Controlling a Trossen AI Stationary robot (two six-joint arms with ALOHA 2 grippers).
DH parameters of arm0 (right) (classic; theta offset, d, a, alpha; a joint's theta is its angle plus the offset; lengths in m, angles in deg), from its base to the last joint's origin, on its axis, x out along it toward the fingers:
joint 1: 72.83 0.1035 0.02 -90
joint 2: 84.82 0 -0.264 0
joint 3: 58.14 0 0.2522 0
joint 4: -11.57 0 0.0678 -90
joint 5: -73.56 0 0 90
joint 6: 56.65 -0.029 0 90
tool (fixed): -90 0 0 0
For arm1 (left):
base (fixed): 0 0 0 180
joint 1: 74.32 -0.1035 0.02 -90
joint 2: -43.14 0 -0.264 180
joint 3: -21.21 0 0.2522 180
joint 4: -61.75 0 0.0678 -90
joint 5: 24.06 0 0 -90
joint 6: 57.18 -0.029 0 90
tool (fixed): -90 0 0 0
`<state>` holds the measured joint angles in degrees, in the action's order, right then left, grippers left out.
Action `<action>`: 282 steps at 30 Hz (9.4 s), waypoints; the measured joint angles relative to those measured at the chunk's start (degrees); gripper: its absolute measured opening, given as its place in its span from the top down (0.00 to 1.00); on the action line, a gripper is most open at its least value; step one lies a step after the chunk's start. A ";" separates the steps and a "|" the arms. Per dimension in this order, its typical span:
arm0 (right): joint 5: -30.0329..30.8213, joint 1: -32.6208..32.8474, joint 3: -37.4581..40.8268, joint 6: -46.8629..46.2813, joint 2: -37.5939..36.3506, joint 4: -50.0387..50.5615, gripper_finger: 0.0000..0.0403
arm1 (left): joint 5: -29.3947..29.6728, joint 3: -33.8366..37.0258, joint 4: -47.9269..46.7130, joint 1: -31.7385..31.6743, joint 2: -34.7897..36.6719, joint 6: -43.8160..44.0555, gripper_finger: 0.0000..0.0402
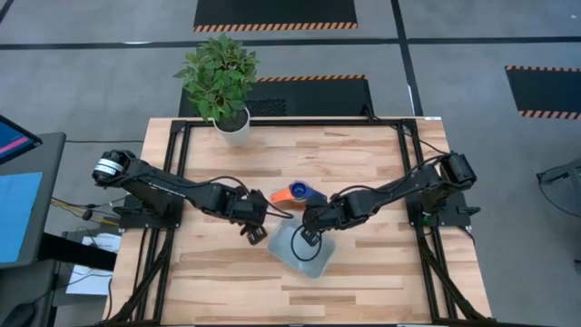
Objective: Nest measuring cups in basket
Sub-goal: Adjust the gray bin, then adjust the dark blue measuring cup, then put the stacked measuring cups into the gray bin
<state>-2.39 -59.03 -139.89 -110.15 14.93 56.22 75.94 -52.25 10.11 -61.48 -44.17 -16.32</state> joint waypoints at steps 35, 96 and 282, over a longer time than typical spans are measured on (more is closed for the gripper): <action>13.05 -4.75 -4.63 5.23 -4.13 15.18 0.97 | -9.05 -5.27 0.86 10.12 -9.33 5.37 0.69; -9.08 -9.41 -4.74 14.10 -2.84 2.94 0.95 | -3.36 -4.94 -1.28 5.29 -9.33 -2.87 0.69; -3.45 -8.75 12.41 1.03 -11.04 -9.24 0.93 | -8.75 1.64 17.44 -17.85 -12.28 0.63 0.80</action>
<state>-5.85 -67.77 -127.48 -109.12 3.89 46.99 67.19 -50.61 27.54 -79.33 -56.45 -15.69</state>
